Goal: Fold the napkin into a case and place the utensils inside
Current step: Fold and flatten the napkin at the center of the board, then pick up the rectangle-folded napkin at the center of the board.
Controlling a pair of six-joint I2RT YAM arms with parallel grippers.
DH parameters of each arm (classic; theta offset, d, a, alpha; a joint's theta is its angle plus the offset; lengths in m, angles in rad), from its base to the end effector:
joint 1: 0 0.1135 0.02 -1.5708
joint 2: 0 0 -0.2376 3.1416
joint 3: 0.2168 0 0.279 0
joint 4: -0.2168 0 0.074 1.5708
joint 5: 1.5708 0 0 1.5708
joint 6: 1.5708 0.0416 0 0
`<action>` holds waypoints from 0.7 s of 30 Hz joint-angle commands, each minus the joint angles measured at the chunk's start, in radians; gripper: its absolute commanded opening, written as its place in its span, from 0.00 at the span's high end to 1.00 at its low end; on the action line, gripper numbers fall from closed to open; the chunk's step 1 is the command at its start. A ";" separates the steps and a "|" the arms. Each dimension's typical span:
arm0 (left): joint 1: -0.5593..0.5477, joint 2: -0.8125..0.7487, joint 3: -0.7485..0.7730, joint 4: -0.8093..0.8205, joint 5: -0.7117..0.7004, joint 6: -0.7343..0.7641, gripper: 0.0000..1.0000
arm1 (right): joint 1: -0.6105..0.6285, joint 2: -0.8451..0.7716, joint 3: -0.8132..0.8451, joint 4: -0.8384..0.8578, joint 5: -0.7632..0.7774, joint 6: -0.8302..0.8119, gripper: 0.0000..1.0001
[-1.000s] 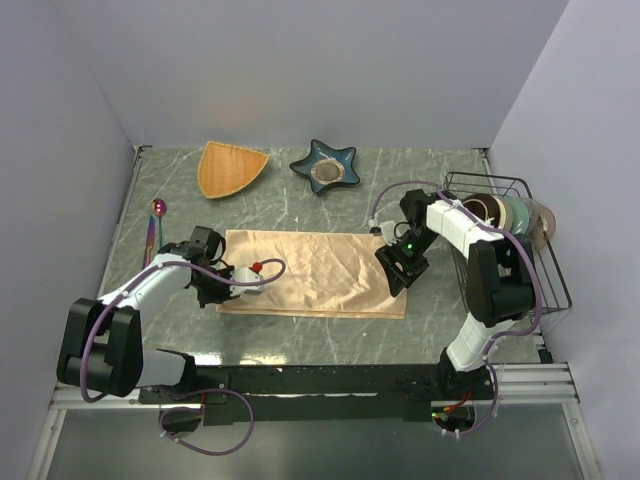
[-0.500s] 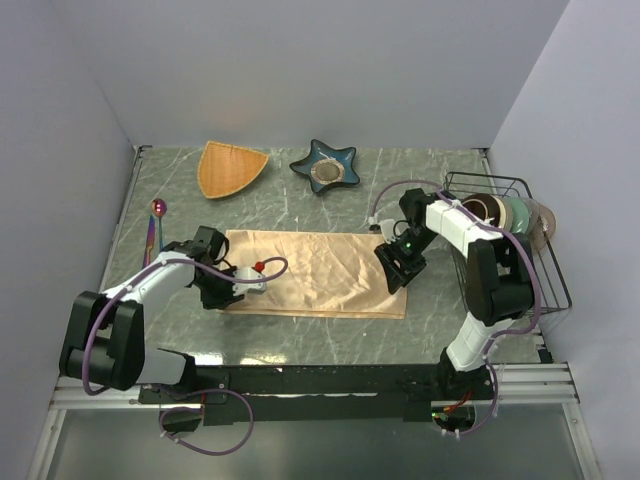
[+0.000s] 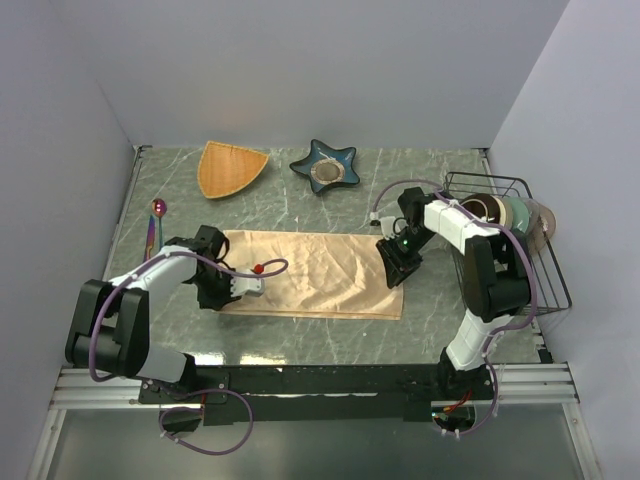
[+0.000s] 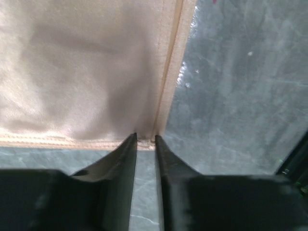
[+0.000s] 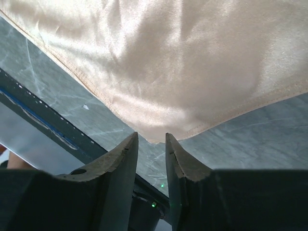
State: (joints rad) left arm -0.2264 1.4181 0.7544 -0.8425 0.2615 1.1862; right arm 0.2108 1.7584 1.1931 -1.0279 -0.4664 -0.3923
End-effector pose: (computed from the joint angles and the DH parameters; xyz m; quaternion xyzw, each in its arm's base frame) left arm 0.2342 -0.0650 0.1138 0.6464 0.7511 -0.1008 0.0886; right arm 0.3130 0.0861 0.1405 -0.2865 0.9297 0.2311 0.0101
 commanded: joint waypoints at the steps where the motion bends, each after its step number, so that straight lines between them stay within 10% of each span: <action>1: 0.015 -0.048 0.088 -0.085 0.040 0.017 0.66 | -0.014 -0.033 0.046 0.041 -0.029 0.039 0.64; 8: -0.001 -0.050 0.186 0.034 0.182 -0.261 0.52 | -0.011 0.038 0.186 0.129 -0.011 0.112 0.67; 21: -0.097 0.067 0.063 0.160 0.004 -0.454 0.55 | -0.007 0.230 0.263 0.209 0.106 0.159 0.68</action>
State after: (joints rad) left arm -0.3145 1.4456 0.8440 -0.7235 0.3260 0.8078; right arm 0.2066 1.9812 1.4609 -0.8524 -0.4068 -0.2573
